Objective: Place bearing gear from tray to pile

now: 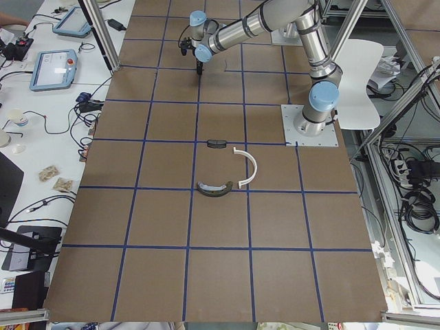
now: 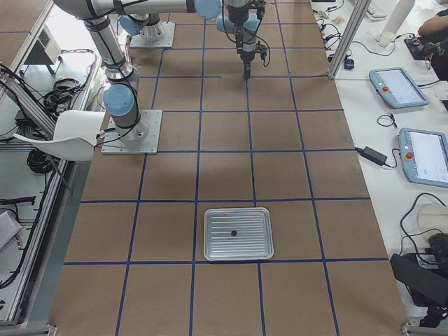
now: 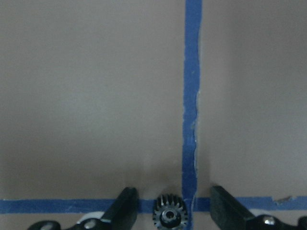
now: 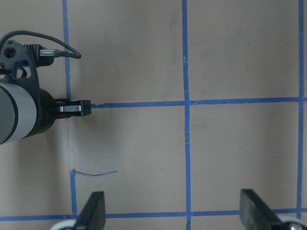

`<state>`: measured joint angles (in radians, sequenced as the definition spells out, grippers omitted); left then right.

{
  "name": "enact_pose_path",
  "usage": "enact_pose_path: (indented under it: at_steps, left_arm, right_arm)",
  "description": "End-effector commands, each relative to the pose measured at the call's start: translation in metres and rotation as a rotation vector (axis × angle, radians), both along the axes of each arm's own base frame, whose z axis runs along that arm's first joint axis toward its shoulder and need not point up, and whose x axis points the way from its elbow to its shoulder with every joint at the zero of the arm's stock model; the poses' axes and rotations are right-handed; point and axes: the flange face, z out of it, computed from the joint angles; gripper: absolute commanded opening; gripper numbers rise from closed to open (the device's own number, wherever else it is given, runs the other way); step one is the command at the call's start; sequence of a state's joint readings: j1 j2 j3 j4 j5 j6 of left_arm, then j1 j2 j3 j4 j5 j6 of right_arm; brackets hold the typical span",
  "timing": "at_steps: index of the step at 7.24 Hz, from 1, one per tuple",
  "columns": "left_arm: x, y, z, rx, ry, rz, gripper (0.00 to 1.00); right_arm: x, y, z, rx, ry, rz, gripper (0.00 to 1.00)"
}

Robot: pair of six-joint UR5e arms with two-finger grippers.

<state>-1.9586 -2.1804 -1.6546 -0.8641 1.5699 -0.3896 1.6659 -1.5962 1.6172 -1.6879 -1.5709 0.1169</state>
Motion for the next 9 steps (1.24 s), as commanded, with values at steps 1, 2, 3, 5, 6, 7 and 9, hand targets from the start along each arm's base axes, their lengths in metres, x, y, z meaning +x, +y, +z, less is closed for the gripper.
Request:
enact_pose_path:
  at_steps: [1,2,3,5,6,7,9]
  left_arm:
    - [0.000,0.004,-0.001,0.003,-0.002,-0.002,0.63]
    - [0.000,0.004,-0.001,0.005,0.000,-0.002,0.47]
    - [0.000,0.004,0.000,0.002,-0.002,-0.002,0.27]
    - [0.000,0.000,0.005,-0.010,0.001,0.001,0.01]
    - [0.000,0.001,0.012,-0.020,0.005,0.000,0.00]
    - [0.004,-0.001,0.021,-0.033,0.009,0.010,0.00]
    - [0.069,-0.013,0.054,0.025,-0.045,0.048,0.00]
  right_arm:
    - [0.000,0.000,0.001,-0.002,0.000,-0.001,1.00]
    - [0.000,0.000,-0.001,-0.001,0.000,-0.001,1.00]
    - [0.000,0.000,0.000,-0.002,-0.002,-0.001,1.00]
    - [0.000,0.000,0.000,-0.002,-0.002,-0.001,1.00]
    - [0.000,0.000,0.000,-0.002,-0.003,-0.001,1.00]
    - [0.000,0.000,0.000,-0.002,-0.002,-0.001,1.00]
    - [0.000,0.000,0.001,-0.005,-0.004,-0.001,1.00]
